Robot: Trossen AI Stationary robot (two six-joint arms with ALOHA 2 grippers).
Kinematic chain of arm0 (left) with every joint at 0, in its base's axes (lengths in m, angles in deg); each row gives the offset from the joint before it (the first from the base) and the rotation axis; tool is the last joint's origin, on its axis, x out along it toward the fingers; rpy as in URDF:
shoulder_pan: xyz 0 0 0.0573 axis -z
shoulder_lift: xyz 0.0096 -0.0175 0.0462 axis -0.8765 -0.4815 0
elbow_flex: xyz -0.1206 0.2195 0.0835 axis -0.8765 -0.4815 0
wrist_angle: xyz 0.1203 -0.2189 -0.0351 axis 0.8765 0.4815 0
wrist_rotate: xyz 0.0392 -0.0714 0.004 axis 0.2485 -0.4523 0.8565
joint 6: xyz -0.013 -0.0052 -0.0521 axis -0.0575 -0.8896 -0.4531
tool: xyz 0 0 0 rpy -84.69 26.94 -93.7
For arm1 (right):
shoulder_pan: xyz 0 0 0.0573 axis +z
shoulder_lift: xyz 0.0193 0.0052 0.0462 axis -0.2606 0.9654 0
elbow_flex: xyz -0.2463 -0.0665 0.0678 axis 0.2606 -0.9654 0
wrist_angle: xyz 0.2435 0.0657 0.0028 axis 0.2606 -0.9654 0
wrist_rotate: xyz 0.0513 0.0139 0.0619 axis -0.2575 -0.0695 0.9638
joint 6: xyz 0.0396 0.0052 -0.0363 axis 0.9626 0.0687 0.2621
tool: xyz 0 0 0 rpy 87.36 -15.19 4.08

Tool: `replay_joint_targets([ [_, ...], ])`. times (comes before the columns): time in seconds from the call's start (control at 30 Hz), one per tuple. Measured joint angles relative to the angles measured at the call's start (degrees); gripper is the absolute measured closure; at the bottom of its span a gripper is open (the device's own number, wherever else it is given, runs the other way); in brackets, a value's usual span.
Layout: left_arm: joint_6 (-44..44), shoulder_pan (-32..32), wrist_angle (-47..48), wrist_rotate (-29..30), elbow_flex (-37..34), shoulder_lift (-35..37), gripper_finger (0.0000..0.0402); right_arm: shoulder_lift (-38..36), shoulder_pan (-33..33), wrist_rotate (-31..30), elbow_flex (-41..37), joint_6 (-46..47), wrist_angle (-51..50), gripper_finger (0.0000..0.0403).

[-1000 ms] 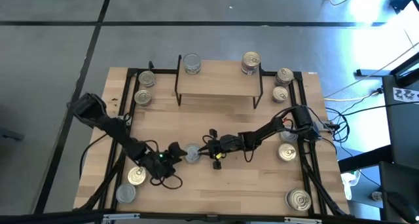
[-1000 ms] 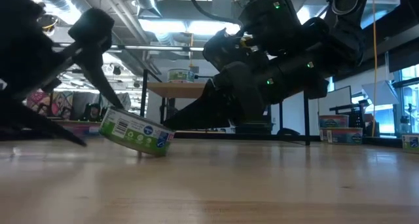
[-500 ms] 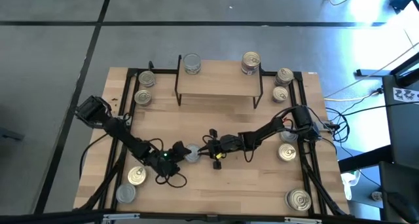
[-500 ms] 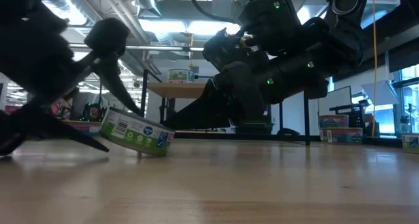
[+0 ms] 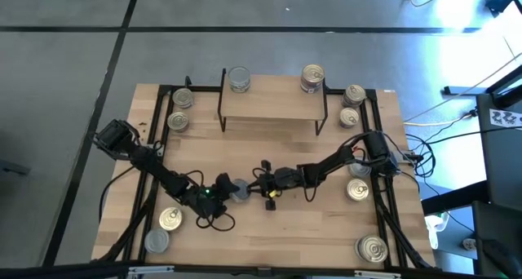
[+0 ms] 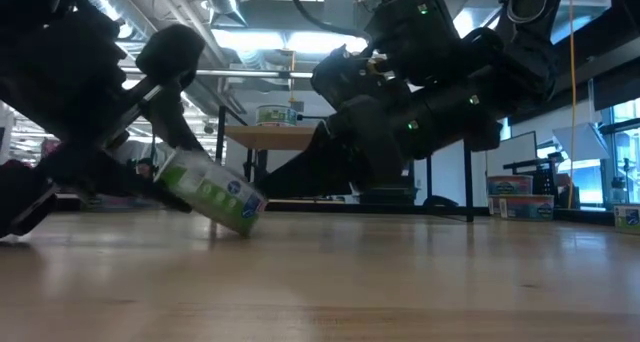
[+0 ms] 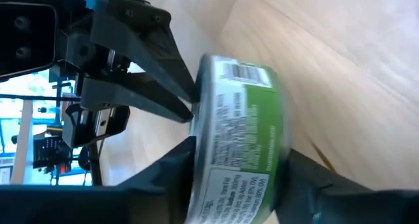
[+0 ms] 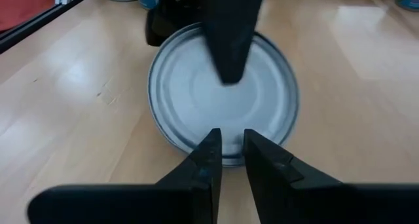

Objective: Stack canned seafood by type on shelf
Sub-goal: Put the green white tuna can on the shelf aligned with the other green white tuna can

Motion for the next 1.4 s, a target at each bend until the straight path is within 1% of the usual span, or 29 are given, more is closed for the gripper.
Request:
replay_joint_targets([
  [0.07,-0.8,0.0,0.0,0.2,0.0,0.1,0.027,-0.1,0.0,-0.2,0.0,0.0,0.3,0.0336],
  [0.2,-1.3,0.0,-1.1,-0.2,0.0,0.1,0.027,-0.4,0.1,0.4,-0.1,1.7,1.7,0.0336],
  [0.3,-3.2,0.0,-3.1,-1.6,0.0,0.1,0.027,-3.2,0.6,1.3,-0.2,1.8,-2.0,0.0336],
  [0.43,-8.0,-0.1,-5.6,0.1,0.0,0.0,0.0268,-10.6,0.9,1.7,-0.2,1.3,-13.8,0.0336],
  [0.57,-15.0,-0.1,-8.0,5.2,0.0,0.1,0.0267,-17.8,1.0,0.6,-0.2,1.1,-30.0,0.0336],
  [0.67,-19.5,-0.3,-8.8,8.5,0.5,0.3,0.0269,-22.6,1.3,-2.4,-0.2,1.6,-40.0,0.0336],
  [0.73,-22.0,-0.6,-8.3,12.0,1.8,0.3,0.0269,-25.0,1.7,-5.3,-0.1,2.2,-45.5,0.0336],
  [0.8,-22.6,-1.5,-8.3,15.5,3.7,0.3,0.0267,-26.3,2.5,-8.5,-0.5,3.0,-48.3,0.0336],
  [0.87,-21.6,-2.6,-8.1,17.3,5.6,0.5,0.0266,-27.2,2.9,-10.6,-2.1,3.9,-48.9,0.0336],
  [0.93,-19.3,-4.1,-8.1,17.5,8.1,0.5,0.0266,-27.3,3.0,-11.2,-4.1,5.3,-48.0,0.0336],
  [1.03,-14.8,-6.9,-7.6,17.6,12.0,0.5,0.0267,-27.3,2.7,-11.6,-8.0,7.5,-43.4,0.0336],
  [1.1,-11.9,-8.9,-5.4,17.7,14.9,0.5,0.0267,-27.4,2.7,-11.8,-10.5,8.7,-39.9,0.0336],
  [1.23,-10.1,-12.7,2.2,18.3,21.2,0.5,0.0265,-27.4,2.8,-12.6,-14.0,10.4,-35.0,0.0336],
  [1.4,-13.0,-17.3,16.2,18.3,29.2,0.5,0.0265,-27.4,2.7,-13.6,-17.8,10.8,-31.4,0.0336],
])
